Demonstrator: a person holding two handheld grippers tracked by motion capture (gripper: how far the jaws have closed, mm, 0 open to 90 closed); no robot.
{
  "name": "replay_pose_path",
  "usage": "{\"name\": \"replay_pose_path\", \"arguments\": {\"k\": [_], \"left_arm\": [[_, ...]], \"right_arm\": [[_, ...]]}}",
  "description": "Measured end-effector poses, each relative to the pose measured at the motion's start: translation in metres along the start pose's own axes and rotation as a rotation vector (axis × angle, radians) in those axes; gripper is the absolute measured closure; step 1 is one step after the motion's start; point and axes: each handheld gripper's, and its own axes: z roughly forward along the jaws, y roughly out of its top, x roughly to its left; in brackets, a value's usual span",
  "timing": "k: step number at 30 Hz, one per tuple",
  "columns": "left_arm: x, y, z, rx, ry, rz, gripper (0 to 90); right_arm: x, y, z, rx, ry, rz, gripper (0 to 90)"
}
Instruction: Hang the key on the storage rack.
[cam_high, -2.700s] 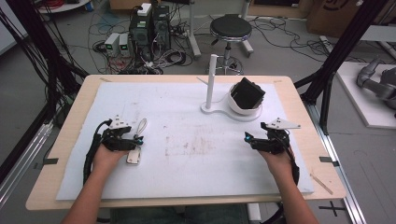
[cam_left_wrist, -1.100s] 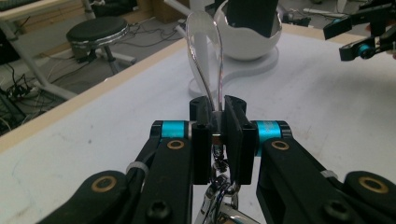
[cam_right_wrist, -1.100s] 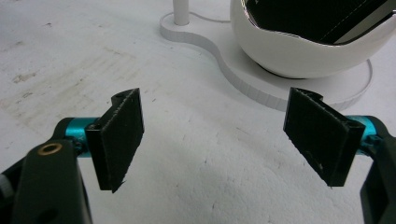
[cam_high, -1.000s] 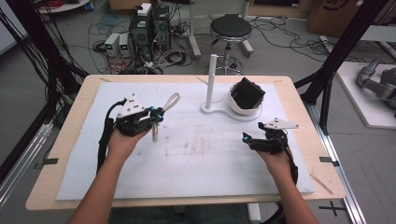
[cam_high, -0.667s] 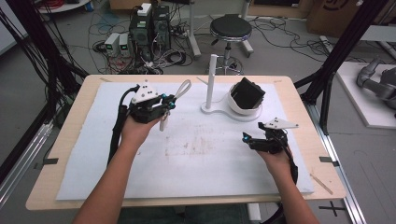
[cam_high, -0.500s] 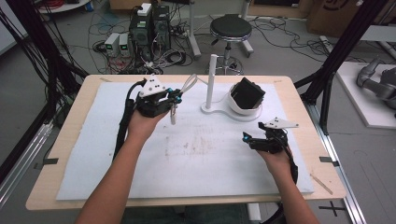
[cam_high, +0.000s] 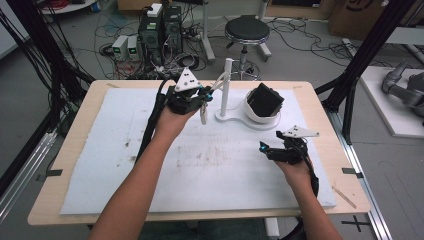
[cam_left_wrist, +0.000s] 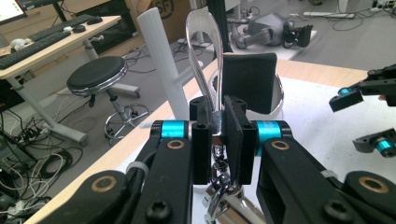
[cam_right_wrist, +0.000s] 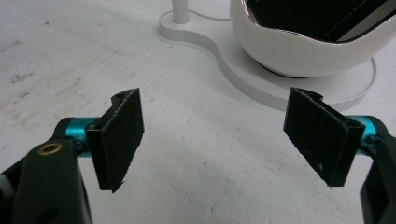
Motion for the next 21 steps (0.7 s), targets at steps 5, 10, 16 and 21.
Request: {"name": "replay_pose_path", "arguments": {"k": [5,10,16,21], "left_arm": [[0.000,0.003,0.010,0.016,0.006,0.008,81.3],[0.000,0.004,0.020,0.036,0.014,0.014,81.3],[-0.002,0.001,0.032,0.059,0.018,0.019,81.3],[-0.003,-0.001,0.041,0.072,0.027,0.022,81.3]], "right_arm": [[0.000,0.000,0.001,0.002,0.004,0.002,20.5],[-0.001,0.000,0.002,0.002,0.006,0.000,20.5],[-0.001,0.000,0.003,0.003,0.014,0.002,20.5],[-0.001,0.000,0.005,0.011,0.018,-0.001,20.5]]}}
